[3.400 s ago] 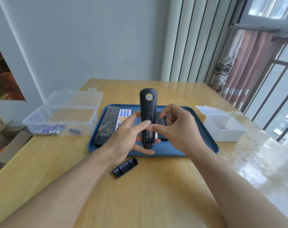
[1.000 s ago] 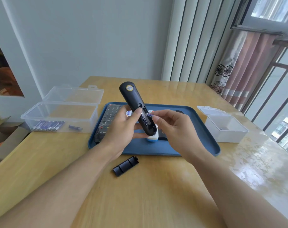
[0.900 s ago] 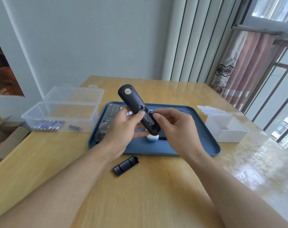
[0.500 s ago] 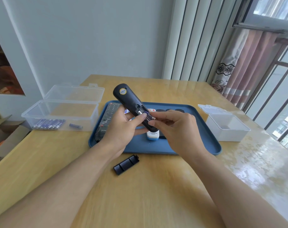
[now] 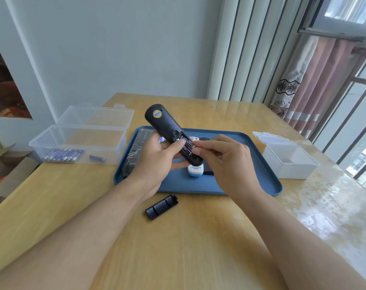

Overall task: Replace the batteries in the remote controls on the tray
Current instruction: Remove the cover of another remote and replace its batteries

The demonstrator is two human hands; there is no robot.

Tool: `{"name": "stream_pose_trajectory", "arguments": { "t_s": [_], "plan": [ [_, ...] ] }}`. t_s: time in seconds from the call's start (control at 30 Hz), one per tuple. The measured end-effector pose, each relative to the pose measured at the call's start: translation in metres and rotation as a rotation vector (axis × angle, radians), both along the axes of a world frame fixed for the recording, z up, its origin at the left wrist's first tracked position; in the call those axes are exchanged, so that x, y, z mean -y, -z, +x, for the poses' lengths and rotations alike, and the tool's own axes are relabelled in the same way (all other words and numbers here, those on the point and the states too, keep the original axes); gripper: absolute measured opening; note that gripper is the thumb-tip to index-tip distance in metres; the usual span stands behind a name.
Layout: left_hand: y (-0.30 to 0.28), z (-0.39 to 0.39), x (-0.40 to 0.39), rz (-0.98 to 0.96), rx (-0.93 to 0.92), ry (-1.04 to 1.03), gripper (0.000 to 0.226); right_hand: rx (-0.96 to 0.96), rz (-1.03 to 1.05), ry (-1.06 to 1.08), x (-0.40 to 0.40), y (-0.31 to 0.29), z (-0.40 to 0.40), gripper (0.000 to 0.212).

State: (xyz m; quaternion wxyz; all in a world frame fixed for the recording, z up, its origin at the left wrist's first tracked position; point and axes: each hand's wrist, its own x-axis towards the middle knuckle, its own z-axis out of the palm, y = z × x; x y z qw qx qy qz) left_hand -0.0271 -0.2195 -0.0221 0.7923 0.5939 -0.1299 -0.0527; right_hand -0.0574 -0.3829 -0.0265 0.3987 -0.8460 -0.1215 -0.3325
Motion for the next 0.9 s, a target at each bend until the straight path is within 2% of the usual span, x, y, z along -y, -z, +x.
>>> {"name": "stream_pose_trajectory", "arguments": {
  "t_s": [0.43,0.6,0.9],
  "plan": [
    [0.0010,0.0006,-0.0015,0.017,-0.004,0.040,0.023,-0.107,0.069,-0.002,-0.0010,-0.0025,-0.0038,0.007],
    [0.0009,0.0004,-0.0030,0.082,0.010,0.046,0.019,-0.222,0.099,0.029,-0.0006,-0.0041,-0.0055,0.018],
    [-0.0032,0.0017,-0.0060,0.077,-0.027,0.050,0.016,-0.352,0.111,0.000,0.0013,-0.0074,-0.0053,0.028]
  ]
}}
